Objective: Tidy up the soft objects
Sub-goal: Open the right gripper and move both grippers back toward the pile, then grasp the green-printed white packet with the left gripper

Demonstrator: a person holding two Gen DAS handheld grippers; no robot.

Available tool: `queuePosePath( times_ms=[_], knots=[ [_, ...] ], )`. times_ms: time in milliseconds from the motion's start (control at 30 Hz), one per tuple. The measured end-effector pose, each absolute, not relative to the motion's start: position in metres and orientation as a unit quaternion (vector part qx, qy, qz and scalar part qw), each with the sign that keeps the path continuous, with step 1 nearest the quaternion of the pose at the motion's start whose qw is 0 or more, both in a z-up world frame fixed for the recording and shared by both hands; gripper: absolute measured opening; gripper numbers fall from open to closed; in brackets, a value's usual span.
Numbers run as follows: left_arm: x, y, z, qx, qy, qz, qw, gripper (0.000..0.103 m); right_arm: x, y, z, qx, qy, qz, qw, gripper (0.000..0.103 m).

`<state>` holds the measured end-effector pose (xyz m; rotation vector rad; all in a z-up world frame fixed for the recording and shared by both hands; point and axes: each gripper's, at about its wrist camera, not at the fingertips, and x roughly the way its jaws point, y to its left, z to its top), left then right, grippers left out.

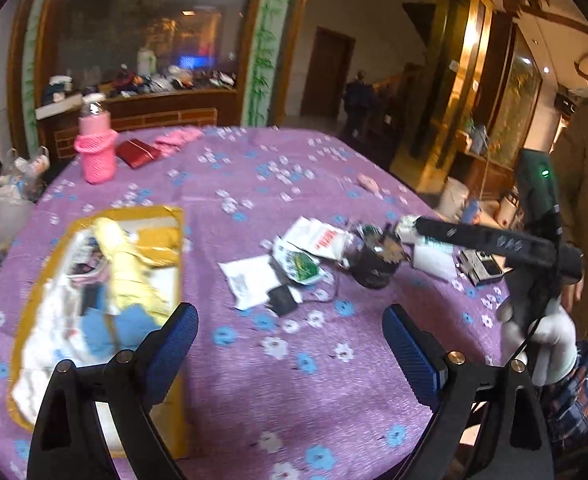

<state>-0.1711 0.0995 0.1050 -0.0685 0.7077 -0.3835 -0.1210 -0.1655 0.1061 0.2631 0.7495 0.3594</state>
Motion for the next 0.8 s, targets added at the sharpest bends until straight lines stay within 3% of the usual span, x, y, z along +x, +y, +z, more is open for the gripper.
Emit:
queuePosePath(
  times_ms=[433, 700, 733, 800],
  knots=[
    [-0.072, 0.048, 0.061, -0.032, 0.426, -0.168, 0.889, 0.095, -0.121, -0.230, 0.085, 0.170, 0.367, 0.133, 0.905, 0.077],
    [-0.026, 0.005, 0.036, 0.055, 0.441, -0.156, 0.882, 0.095, -0.119, -0.261, 0.083, 0.191, 0.364, 0.115, 0.904, 0.077],
    [-0.023, 0.000, 0.033, 0.064, 0.443, -0.155, 0.881, 0.094, -0.119, -0.265, 0.083, 0.196, 0.363, 0.113, 0.904, 0.077],
    [-0.020, -0.007, 0.027, 0.079, 0.448, -0.165, 0.875, 0.081, -0.117, -0.274, 0.082, 0.205, 0.363, 0.110, 0.902, 0.077]
  ],
)
